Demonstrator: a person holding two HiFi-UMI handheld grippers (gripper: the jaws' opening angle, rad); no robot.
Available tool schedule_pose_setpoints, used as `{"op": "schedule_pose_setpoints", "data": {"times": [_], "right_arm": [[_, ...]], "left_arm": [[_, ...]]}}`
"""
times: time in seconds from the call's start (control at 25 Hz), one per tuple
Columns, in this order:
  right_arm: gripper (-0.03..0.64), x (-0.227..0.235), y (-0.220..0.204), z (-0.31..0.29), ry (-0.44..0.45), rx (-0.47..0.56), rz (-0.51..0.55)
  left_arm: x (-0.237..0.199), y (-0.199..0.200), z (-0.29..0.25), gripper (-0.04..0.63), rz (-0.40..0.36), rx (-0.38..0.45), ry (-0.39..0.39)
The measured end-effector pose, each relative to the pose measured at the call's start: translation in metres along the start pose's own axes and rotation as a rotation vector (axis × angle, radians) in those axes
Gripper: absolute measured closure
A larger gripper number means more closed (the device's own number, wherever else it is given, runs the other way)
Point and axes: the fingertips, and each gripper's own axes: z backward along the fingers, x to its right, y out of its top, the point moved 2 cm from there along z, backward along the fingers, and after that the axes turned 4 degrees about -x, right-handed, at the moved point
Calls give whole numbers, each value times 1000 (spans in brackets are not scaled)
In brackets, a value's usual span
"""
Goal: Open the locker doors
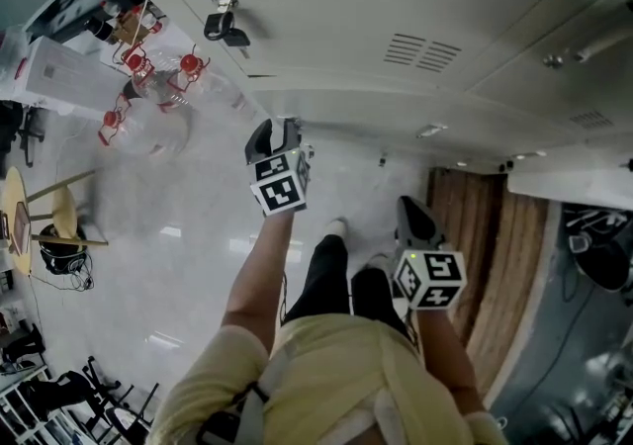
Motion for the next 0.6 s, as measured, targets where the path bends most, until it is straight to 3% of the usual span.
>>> {"op": "schedule_pose_setpoints", "data": {"times": [0.6], "right_arm": [[612,0,-10,26,51,16,46]], "left_arm": [[11,-39,44,477,-30,-14,-27]]}}
